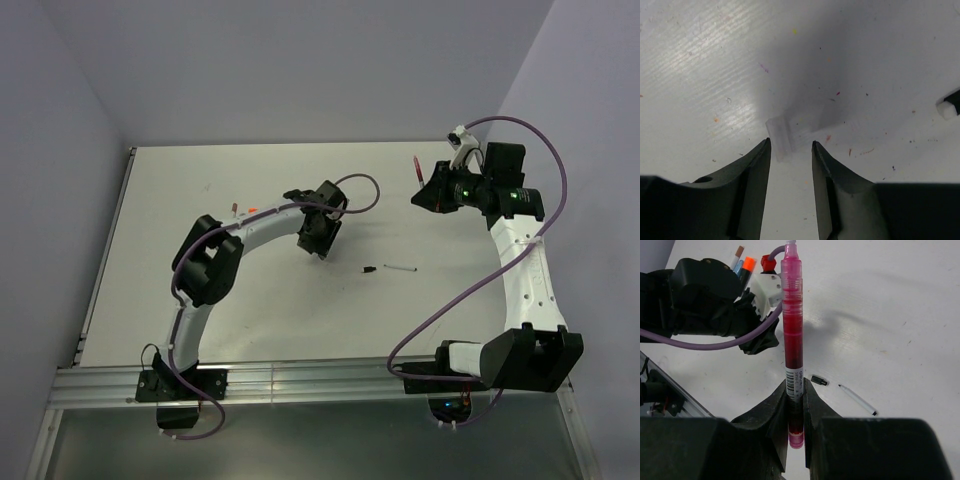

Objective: Insert the pens into the pen caps

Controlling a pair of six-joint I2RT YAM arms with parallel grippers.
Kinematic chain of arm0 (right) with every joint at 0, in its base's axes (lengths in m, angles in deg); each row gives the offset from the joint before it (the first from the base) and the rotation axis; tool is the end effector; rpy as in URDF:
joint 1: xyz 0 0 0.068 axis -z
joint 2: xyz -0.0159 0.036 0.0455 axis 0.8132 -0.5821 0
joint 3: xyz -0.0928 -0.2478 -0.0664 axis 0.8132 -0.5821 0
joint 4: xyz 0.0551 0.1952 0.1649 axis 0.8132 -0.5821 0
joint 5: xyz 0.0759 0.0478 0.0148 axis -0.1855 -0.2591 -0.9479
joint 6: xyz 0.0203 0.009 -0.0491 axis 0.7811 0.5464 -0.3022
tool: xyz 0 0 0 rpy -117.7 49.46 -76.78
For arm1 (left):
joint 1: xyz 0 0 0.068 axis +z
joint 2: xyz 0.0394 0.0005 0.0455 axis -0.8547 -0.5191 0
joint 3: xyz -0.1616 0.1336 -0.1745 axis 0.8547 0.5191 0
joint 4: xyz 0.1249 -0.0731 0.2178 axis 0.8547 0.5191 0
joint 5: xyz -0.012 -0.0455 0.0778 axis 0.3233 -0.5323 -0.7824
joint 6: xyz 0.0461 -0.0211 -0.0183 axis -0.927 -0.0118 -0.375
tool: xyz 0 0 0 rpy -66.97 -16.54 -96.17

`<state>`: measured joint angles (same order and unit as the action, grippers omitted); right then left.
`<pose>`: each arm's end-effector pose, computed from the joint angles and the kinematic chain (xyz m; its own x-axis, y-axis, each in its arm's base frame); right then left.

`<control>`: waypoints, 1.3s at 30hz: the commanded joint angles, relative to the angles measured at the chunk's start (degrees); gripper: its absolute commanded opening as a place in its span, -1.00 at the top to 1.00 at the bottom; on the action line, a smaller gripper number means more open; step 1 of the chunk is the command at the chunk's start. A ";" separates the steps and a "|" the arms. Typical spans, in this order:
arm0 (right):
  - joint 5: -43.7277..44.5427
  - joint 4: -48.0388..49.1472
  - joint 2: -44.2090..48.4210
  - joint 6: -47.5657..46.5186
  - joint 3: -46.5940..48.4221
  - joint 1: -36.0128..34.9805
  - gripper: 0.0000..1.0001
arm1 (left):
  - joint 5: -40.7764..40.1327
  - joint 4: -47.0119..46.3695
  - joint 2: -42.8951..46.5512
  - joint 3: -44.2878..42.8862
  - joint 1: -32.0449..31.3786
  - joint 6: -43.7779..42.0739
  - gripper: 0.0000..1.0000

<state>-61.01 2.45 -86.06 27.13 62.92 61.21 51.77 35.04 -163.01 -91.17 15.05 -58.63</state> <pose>0.2552 -0.0062 0.3771 -0.5975 0.0206 -0.8016 -0.4741 0.7971 0.3739 0.3229 -0.3071 0.1833 -0.8416 0.4037 -0.3587 0.4611 0.8830 -0.0880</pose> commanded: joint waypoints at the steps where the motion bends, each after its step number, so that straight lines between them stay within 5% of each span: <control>1: 0.60 2.24 1.52 -0.73 -0.18 0.66 1.00 | -3.62 1.13 -1.68 -4.29 -0.35 1.81 0.15; 11: 1.30 1.89 1.61 -1.44 1.75 1.10 1.00 | -5.38 1.31 -4.15 -0.88 -0.97 2.25 0.40; 17: -1.24 2.07 1.44 -1.79 4.91 1.10 1.00 | -2.14 2.01 -3.63 0.54 -0.88 1.38 0.99; 25: -6.95 3.65 -1.29 -1.44 15.01 0.40 1.00 | 1.99 -3.25 11.98 -7.80 3.42 -3.19 1.00; 30: -13.18 12.93 -2.78 4.70 18.36 -1.88 1.00 | 7.43 -18.52 24.31 -7.38 9.48 -0.66 0.99; 32: -15.74 18.65 -2.26 11.17 16.70 -2.59 1.00 | 15.77 -24.76 30.27 -4.22 12.63 0.66 1.00; 36: -20.31 50.22 1.60 29.38 3.99 -5.39 1.00 | 28.52 -48.44 36.71 1.32 18.53 13.30 1.00; 39: -21.72 53.04 -0.49 33.54 3.86 -10.66 1.00 | 34.95 -59.92 38.92 4.14 22.58 24.17 1.00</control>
<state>-78.32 38.49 -86.08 49.62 67.56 54.50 74.76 -8.06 -122.99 -90.62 35.68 -47.37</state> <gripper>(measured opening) 0.188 0.039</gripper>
